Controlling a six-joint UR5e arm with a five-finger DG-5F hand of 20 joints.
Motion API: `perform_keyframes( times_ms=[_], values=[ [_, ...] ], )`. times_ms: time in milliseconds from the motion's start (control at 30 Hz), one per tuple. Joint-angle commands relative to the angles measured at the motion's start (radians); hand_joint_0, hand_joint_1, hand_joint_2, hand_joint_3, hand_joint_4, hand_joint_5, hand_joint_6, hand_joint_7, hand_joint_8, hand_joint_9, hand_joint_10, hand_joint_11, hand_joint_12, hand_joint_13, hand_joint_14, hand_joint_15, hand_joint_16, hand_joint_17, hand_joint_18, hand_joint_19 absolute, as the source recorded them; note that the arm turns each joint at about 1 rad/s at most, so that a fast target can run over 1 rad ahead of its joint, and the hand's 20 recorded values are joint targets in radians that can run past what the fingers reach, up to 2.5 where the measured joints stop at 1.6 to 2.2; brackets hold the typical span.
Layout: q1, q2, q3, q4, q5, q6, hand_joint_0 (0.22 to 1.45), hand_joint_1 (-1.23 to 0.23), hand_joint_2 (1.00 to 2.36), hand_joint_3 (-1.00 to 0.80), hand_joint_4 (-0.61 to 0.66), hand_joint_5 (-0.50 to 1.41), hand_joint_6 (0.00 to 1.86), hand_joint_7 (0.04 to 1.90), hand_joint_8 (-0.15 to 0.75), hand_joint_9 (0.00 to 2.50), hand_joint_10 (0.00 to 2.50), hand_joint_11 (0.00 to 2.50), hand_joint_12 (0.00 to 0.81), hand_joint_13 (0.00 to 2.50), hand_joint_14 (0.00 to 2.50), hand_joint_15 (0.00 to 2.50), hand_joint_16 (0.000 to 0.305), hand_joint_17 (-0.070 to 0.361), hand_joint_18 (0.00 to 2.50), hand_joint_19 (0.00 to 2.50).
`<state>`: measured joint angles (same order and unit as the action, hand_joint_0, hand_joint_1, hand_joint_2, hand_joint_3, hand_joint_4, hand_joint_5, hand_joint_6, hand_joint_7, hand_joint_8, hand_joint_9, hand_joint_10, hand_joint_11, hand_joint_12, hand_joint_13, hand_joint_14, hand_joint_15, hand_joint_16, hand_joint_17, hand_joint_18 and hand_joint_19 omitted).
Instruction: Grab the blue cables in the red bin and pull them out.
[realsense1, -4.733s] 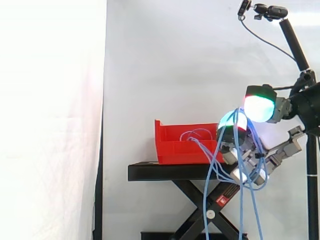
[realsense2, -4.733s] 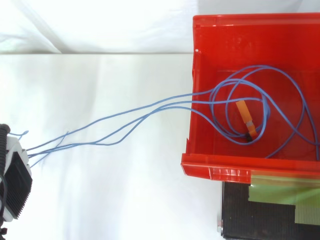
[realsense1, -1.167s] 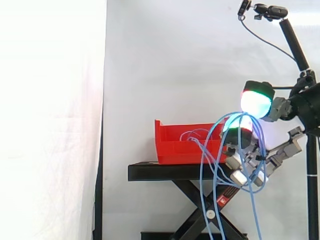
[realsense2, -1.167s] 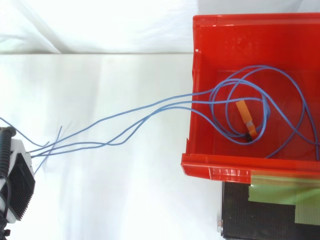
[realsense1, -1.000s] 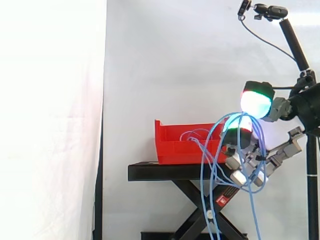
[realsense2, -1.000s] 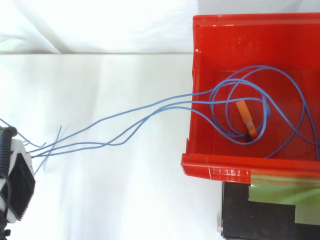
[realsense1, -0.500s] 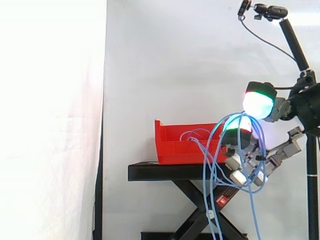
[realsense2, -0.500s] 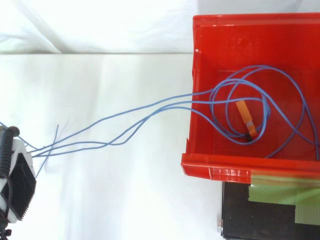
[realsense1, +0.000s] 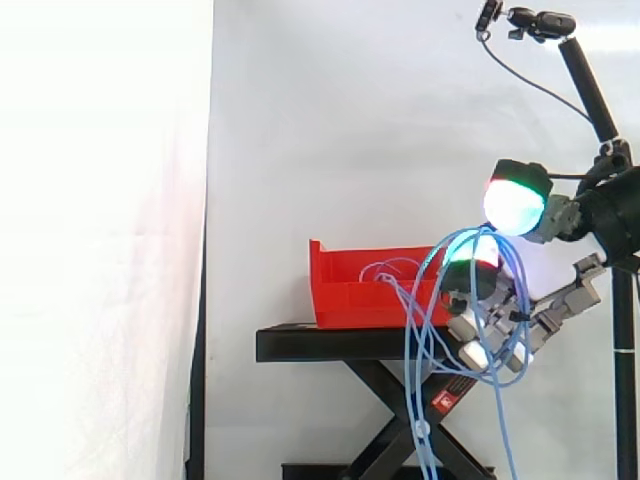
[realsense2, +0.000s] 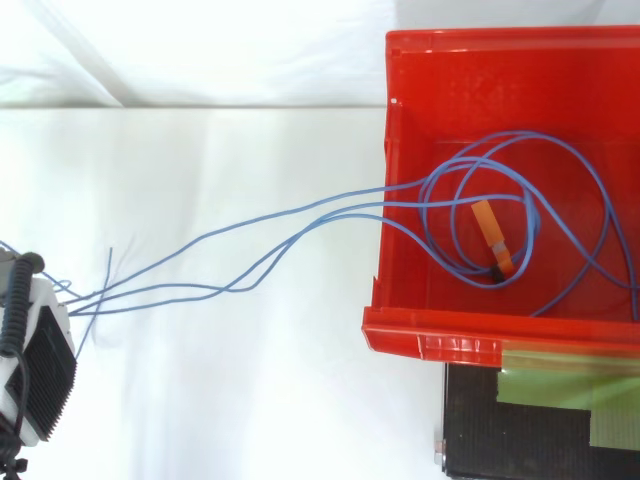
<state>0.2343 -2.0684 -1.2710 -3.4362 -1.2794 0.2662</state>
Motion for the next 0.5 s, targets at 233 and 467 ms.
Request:
perform_keyframes(
  times_ms=[233,467],
  values=[
    [-0.003,0.001,0.001,0.002,-0.002,-0.003,0.59,-0.94,1.00,-1.00,0.27,0.72,0.54,0.54,0.263,0.77,0.03,0.90,0.381,0.66,0.02,0.68,0.063,0.142,0.61,0.95],
    [-0.010,0.001,0.001,0.037,-0.011,-0.164,0.59,-0.94,1.00,-1.00,0.26,0.75,0.46,0.59,0.263,0.77,0.03,0.89,0.380,0.66,0.02,0.68,0.063,0.141,0.61,0.95]
  ],
)
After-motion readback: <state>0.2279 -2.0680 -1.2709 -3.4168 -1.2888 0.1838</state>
